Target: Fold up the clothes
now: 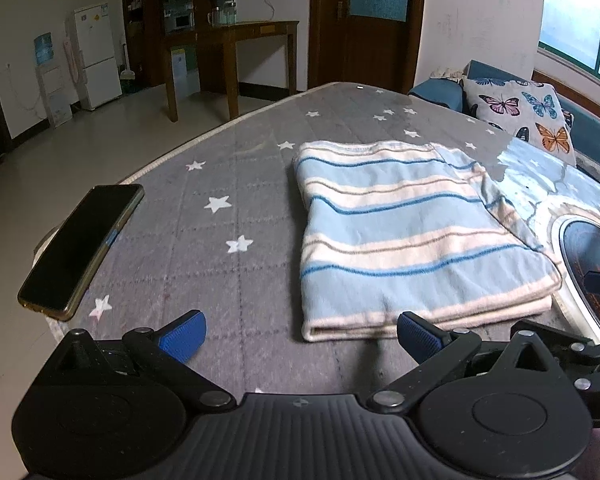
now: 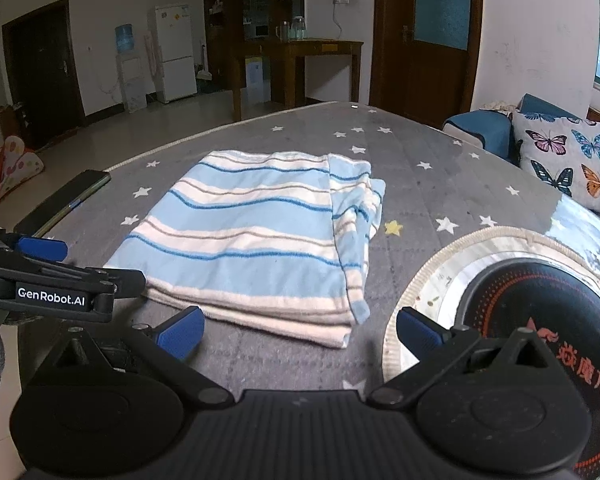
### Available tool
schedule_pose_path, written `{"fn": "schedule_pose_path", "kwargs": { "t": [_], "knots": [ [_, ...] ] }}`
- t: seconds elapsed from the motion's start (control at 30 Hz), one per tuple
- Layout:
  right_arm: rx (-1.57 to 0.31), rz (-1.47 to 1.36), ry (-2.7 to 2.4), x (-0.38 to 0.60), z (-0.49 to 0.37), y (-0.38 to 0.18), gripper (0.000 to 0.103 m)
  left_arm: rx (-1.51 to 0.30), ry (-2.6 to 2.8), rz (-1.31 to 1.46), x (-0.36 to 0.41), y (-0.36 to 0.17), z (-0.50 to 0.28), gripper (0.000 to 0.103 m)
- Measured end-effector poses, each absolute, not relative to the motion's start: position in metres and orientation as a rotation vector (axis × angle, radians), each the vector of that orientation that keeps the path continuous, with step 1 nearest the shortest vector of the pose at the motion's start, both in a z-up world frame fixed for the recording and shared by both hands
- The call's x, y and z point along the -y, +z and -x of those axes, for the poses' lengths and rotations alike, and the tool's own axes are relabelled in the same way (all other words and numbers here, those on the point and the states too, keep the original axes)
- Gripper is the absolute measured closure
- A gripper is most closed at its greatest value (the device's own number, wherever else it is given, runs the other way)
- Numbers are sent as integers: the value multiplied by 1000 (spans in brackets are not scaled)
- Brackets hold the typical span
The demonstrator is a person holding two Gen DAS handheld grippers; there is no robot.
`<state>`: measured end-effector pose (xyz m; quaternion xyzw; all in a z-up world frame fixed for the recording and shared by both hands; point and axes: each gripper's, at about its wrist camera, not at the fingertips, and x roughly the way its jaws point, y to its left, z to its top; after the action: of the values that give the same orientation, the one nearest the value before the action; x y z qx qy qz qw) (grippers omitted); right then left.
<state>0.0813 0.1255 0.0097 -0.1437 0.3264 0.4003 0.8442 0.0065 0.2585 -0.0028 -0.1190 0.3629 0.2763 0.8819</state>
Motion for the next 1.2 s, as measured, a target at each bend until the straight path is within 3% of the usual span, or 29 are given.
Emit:
{"fn": "schedule_pose_path", "kwargs": {
  "t": [0.57, 1.2],
  "knots": [
    [-724, 279, 835, -115, -71, -1, 0, -778, 581, 240, -249, -6, -5, 0],
    [-694, 217, 911, -120, -83, 16, 0, -783, 703, 184, -335, -9, -78, 0]
  ]
}}
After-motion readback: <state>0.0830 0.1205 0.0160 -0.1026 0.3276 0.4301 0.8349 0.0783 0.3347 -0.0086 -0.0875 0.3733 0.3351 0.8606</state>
